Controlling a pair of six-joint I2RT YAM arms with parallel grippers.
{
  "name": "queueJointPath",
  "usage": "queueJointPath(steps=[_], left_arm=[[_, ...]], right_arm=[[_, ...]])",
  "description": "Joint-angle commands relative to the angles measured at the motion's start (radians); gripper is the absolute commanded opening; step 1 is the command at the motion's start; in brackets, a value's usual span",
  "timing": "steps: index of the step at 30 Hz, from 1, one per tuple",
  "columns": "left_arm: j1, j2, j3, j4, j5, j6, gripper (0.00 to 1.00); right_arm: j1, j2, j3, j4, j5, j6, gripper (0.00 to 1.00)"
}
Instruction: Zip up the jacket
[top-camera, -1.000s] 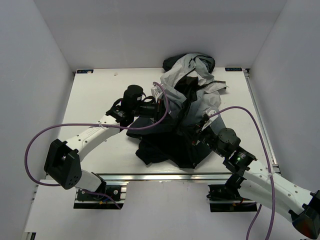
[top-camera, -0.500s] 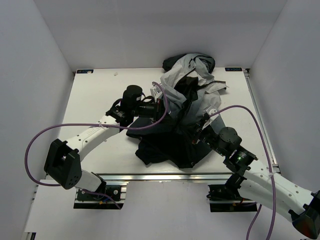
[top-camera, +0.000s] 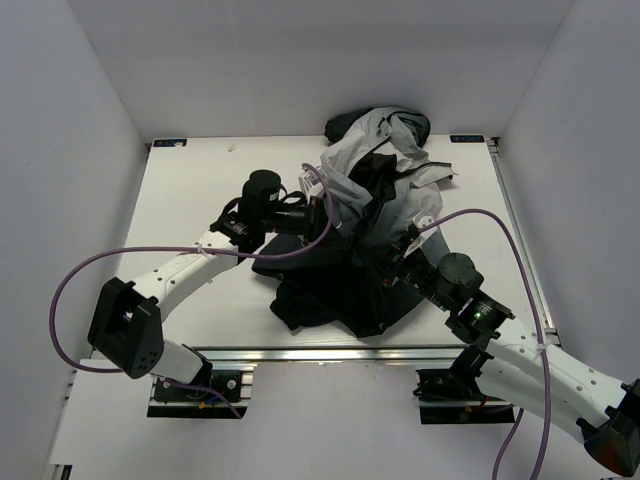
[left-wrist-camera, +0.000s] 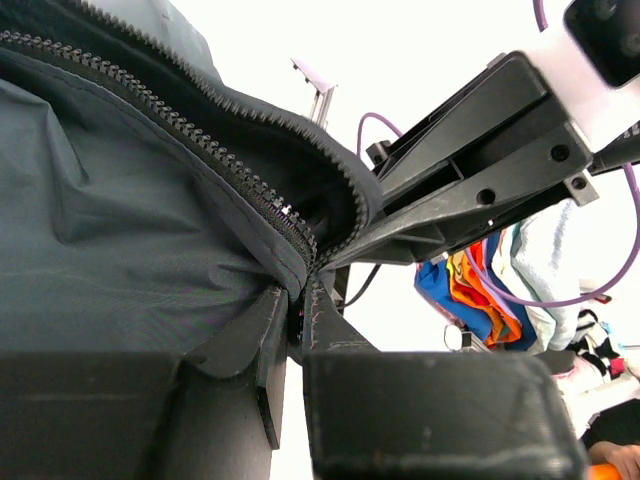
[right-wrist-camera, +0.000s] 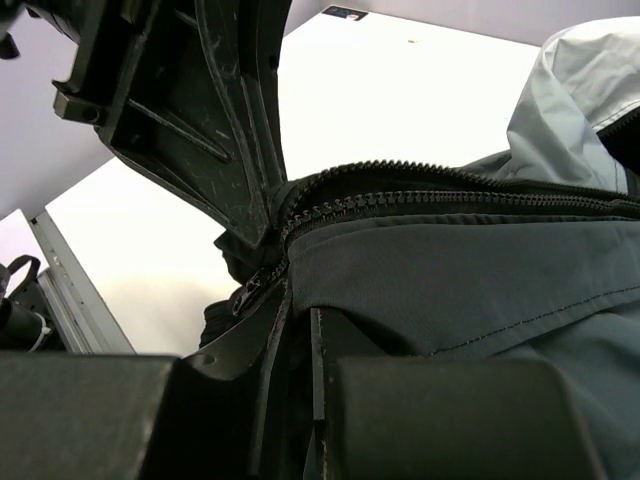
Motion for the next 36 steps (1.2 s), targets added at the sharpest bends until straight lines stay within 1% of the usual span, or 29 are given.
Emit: queueJointPath(steps=[1, 9, 14, 18, 20, 28, 29, 31, 32, 33, 36], left_arm=[[0.008, -0.033, -0.023, 0.06, 0.077, -0.019, 0.0], [0.011, -0.021, -0.043, 0.077, 0.117, -0.028, 0.0], [0.011, -0.022, -0.071, 0.133, 0.165, -0.04, 0.0], [0.011, -0.015, -0.098, 0.205, 0.203, -0.086, 0.0], [0.011, -0.014, -0.101, 0.218, 0.214, -0.096, 0.0], [0.022, -0.018, -0.118, 0.265, 0.208, -0.135, 0.0], [0.032, -0.019, -0.123, 0.285, 0.206, -0.172, 0.0], [0.045, -0.01, -0.141, 0.381, 0.223, -0.223, 0.0], [0.055, -0.004, -0.149, 0.429, 0.231, -0.293, 0.0], [0.06, 0.002, -0.155, 0.524, 0.249, -0.325, 0.0], [0.069, 0.039, -0.17, 0.696, 0.272, -0.451, 0.0]], right_arm=[[-0.01, -0.005, 0.061, 0.099, 0.005, -0.028, 0.0], [-0.024, 0.007, 0.076, 0.119, -0.014, -0.031, 0.0], [-0.044, -0.007, 0.072, 0.122, -0.015, -0.022, 0.0], [-0.053, -0.008, 0.07, 0.128, -0.015, -0.017, 0.0], [-0.056, -0.002, 0.07, 0.125, -0.046, -0.015, 0.0], [-0.059, -0.027, 0.027, 0.121, -0.082, -0.006, 0.0], [-0.058, -0.034, 0.018, 0.124, -0.087, -0.003, 0.0], [-0.058, -0.059, 0.0, 0.128, -0.116, 0.0, 0.0], [-0.059, -0.067, -0.005, 0.132, -0.127, -0.002, 0.0], [-0.058, -0.077, -0.007, 0.132, -0.148, -0.005, 0.0], [-0.058, -0.076, -0.007, 0.118, -0.208, -0.019, 0.0]])
